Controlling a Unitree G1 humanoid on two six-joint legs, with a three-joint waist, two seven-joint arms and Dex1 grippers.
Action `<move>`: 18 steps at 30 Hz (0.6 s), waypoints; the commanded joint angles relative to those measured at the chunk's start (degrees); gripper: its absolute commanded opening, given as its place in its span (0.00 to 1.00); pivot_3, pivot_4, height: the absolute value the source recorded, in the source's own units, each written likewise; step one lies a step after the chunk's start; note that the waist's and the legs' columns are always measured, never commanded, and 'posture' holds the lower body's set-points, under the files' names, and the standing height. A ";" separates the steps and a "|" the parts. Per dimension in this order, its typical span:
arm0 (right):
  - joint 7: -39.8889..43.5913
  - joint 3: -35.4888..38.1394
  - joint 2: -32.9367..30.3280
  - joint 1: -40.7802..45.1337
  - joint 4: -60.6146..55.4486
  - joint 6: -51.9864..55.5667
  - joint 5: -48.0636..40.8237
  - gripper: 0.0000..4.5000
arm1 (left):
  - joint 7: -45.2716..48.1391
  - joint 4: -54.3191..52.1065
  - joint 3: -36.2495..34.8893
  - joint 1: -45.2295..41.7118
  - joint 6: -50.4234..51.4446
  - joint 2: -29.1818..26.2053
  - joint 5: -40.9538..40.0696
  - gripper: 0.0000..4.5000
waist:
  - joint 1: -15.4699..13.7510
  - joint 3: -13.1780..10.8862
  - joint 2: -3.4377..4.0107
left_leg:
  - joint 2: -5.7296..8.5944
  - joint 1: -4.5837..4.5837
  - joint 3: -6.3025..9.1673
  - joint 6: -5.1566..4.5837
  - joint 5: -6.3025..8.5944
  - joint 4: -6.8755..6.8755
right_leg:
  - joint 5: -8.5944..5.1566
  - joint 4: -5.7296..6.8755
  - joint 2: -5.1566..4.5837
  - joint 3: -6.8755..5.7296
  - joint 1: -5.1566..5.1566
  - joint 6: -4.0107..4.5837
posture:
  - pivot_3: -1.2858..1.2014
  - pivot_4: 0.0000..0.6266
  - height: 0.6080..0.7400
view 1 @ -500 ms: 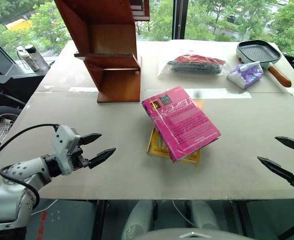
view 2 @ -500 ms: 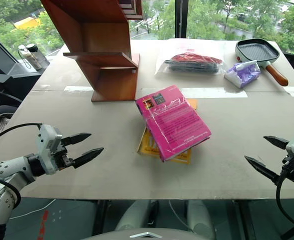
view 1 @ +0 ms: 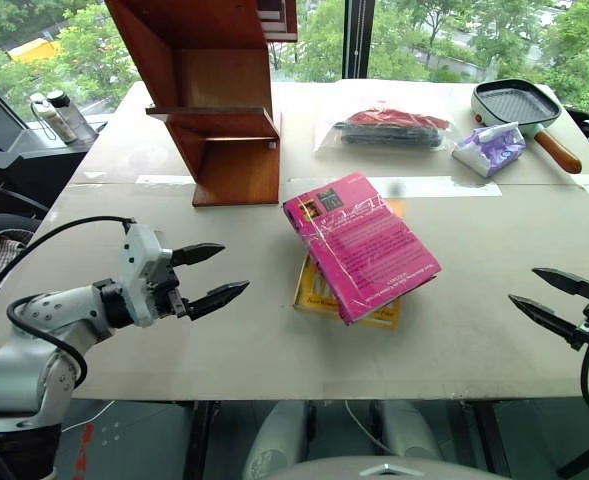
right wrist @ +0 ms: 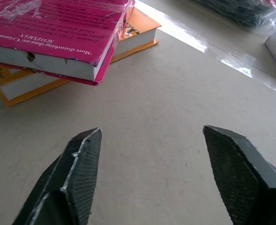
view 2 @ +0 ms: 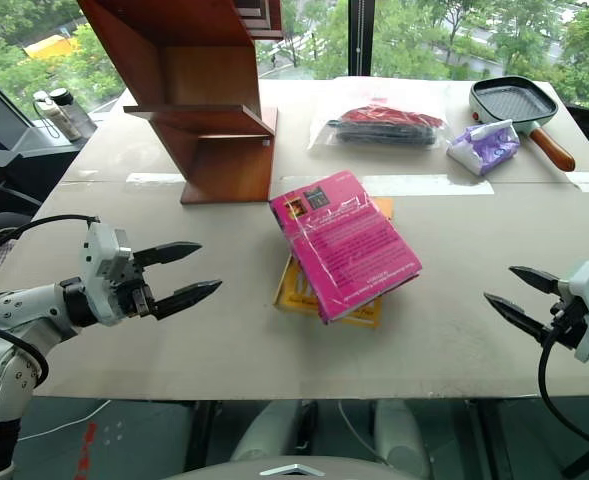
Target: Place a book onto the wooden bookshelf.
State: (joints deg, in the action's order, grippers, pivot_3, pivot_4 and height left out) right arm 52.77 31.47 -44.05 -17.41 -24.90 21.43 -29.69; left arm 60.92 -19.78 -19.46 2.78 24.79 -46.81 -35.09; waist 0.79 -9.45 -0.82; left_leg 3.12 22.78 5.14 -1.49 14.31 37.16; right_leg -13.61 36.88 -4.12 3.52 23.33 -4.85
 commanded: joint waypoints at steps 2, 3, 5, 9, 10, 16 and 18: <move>-5.84 -8.33 -2.67 9.44 -1.02 7.75 1.33 0.17 | 5.35 -2.63 0.15 0.38 -1.61 -2.68 -1.51 1.00 | 0.07 -0.01 0.01 | -0.01 -0.01 0.01 0.00 0.00 0.00 | 0.01 0.00 0.02 -0.01 0.00 0.01 | 0.52 0.24 1.00; -7.04 -10.18 -2.96 11.71 -1.01 9.55 1.56 0.05 | 5.68 -2.67 0.15 0.31 -1.68 -2.85 -1.58 1.00 | 0.16 -0.01 0.03 | -0.03 -0.02 -0.01 0.00 0.00 0.01 | 0.03 0.00 0.03 -0.01 0.00 0.04 | 0.52 0.24 1.00; -8.96 -16.10 -3.96 17.89 0.08 12.57 4.46 0.01 | 6.41 -2.98 -0.46 0.49 -1.58 -3.00 -2.29 1.00 | 0.10 -0.03 0.05 | -0.04 -0.03 -0.04 0.00 0.00 0.01 | 0.05 0.00 0.02 -0.03 0.01 0.08 | 0.52 0.24 1.00; -11.42 -26.46 -2.63 31.79 5.73 16.08 8.97 0.01 | 8.15 -3.73 -2.47 2.98 -1.82 -3.44 -2.83 1.00 | 0.02 -0.04 0.06 | -0.04 0.06 -0.04 0.00 0.00 -0.01 | 0.05 -0.02 0.06 -0.11 0.09 0.08 | 0.52 0.24 1.00; -11.46 -28.60 -1.86 34.81 7.26 16.40 9.82 0.01 | 8.78 -3.93 -2.94 3.86 -1.87 -3.71 -2.83 1.00 | 0.19 -0.05 0.06 | -0.04 0.07 -0.02 0.00 -0.01 -0.02 | 0.05 -0.03 0.05 -0.13 0.10 0.08 | 0.52 0.24 1.00; -10.15 -37.40 2.14 46.09 15.09 16.50 13.94 0.01 | 9.70 -4.90 -6.15 6.57 -2.02 -4.33 -3.98 1.00 | -0.15 -0.07 0.09 | -0.01 0.14 0.06 0.01 -0.01 -0.04 | 0.06 -0.03 0.05 -0.24 0.15 0.09 | 0.52 0.24 1.00; -9.40 -39.68 3.16 48.40 16.98 16.44 15.02 0.01 | 9.65 -5.07 -7.35 7.15 -1.86 -4.54 -4.31 1.00 | -0.07 -0.07 0.09 | 0.00 0.15 0.05 0.01 0.00 -0.04 | 0.06 -0.04 0.03 -0.22 0.15 0.09 | 0.52 0.24 1.00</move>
State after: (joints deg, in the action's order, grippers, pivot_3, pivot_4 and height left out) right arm 42.55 -7.78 -40.97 29.46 -8.14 38.41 -15.78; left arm 70.12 -22.93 -24.45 9.73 23.36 -50.34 -38.05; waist 0.72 -9.53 -0.73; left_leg 3.13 22.93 5.19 -1.47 14.31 37.12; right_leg -13.54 36.84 -4.09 3.30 23.49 -4.75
